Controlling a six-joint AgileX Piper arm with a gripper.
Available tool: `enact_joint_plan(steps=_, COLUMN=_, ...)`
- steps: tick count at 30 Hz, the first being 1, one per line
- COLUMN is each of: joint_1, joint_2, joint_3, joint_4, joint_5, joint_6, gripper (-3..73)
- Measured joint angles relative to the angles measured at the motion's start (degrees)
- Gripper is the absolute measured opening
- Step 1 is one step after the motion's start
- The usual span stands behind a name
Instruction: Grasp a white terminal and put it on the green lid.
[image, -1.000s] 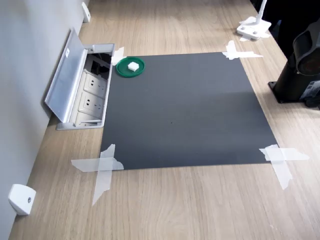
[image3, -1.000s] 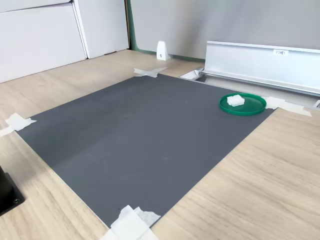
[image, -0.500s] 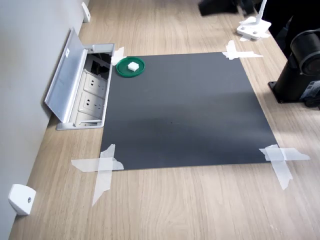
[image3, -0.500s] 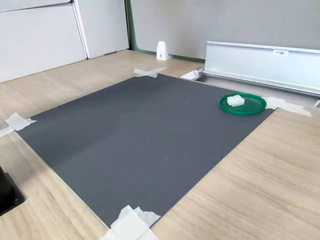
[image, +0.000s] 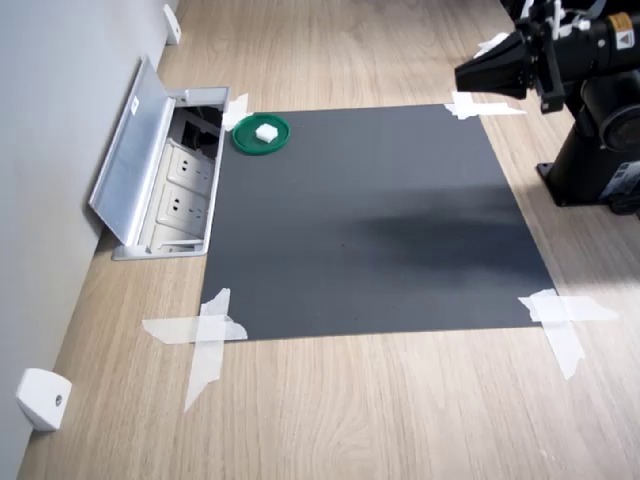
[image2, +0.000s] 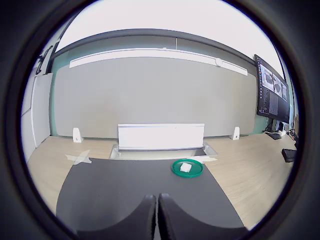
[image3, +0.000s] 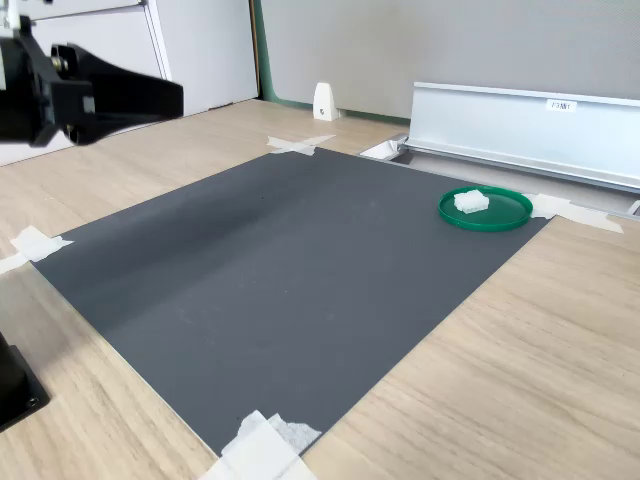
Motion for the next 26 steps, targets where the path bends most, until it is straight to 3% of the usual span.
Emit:
enact_joint_plan(steps=12, joint_1=0.0, joint_2=0.0, joint_3=0.0, joint_4=-3.8, joint_5=0.9, joint_6=0.0, gripper=-0.6)
enact_joint_plan(steps=26, joint_1=0.0, joint_2=0.0, joint_3=0.0, joint_4=-4.3, joint_5=1.6, joint_6=0.0, gripper=-0.7)
